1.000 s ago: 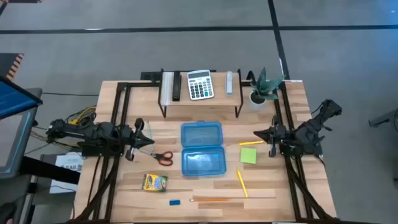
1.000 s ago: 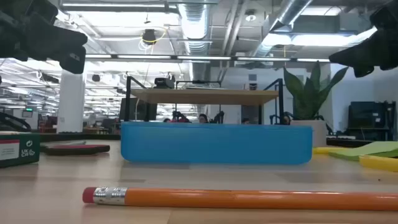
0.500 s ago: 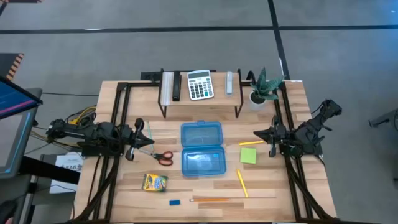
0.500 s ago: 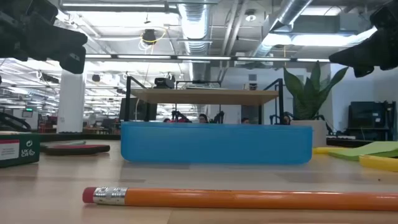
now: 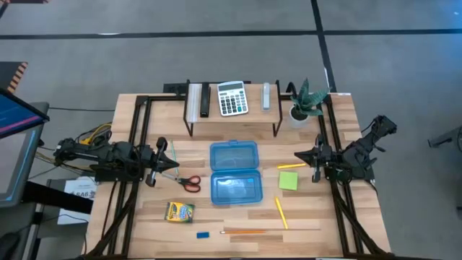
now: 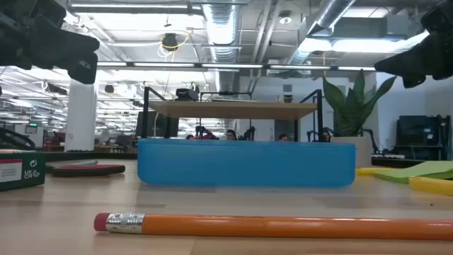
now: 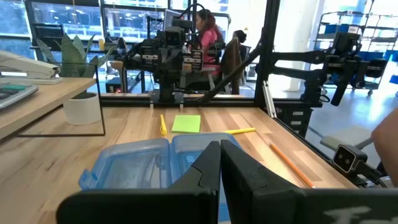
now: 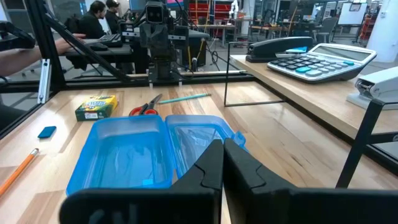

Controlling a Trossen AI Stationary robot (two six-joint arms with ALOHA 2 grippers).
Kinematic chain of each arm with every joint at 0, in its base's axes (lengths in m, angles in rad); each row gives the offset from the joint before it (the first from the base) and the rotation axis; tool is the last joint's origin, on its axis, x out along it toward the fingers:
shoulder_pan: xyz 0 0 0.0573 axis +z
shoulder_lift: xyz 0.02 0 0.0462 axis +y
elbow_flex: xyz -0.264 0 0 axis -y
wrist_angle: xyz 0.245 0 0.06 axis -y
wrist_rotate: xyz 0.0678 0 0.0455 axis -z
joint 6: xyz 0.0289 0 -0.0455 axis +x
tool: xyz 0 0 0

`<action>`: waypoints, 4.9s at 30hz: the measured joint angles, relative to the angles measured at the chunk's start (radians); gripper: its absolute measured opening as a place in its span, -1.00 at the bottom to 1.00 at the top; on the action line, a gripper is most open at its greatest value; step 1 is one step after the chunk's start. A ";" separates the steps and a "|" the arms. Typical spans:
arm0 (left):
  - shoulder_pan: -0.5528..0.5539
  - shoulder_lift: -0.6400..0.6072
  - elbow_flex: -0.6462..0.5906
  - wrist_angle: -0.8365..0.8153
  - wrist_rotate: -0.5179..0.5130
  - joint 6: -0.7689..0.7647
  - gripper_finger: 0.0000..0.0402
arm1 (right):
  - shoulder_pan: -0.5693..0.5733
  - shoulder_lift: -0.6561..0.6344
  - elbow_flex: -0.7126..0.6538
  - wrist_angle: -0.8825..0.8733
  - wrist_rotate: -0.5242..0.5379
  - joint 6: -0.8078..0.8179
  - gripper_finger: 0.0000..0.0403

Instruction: Pack school essentials

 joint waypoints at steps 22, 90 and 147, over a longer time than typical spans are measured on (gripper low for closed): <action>0.000 0.000 0.000 0.000 0.000 0.000 -1.00 | 0.000 0.000 0.000 0.000 0.000 0.000 -0.86; 0.000 0.000 0.000 0.001 -0.010 0.104 -1.00 | 0.000 0.000 0.000 0.000 0.000 -0.086 -0.87; 0.000 0.000 0.000 0.151 -0.359 0.012 -1.00 | 0.055 0.664 0.269 0.416 -0.142 0.076 -0.74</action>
